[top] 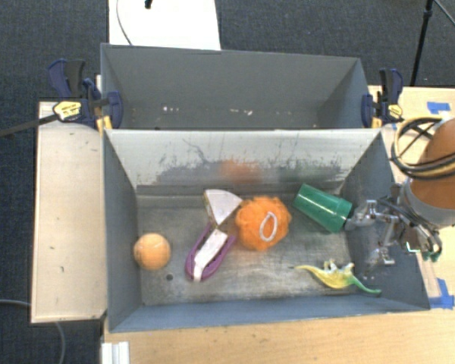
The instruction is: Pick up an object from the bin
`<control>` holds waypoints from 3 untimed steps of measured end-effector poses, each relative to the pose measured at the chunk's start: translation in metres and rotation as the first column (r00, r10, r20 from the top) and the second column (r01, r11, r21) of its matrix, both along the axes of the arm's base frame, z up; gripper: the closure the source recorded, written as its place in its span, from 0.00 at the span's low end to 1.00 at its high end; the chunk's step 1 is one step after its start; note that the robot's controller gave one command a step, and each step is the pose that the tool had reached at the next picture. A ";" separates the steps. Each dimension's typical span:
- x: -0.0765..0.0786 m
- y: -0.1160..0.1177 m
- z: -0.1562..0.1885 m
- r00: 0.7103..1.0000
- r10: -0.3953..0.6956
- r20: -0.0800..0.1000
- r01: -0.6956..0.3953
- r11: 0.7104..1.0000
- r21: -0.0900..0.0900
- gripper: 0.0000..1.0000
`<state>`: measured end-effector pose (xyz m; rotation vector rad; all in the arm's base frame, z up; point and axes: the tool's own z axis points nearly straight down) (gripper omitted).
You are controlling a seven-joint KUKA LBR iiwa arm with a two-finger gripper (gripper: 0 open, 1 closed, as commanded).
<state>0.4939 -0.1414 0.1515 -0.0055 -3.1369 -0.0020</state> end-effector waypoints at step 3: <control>-0.013 0.012 -0.064 0.991 0.131 0.006 -0.131 0.991 0.000 0.00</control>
Offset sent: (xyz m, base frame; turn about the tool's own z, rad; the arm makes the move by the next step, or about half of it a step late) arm -0.0155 0.0156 -0.0815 -0.1895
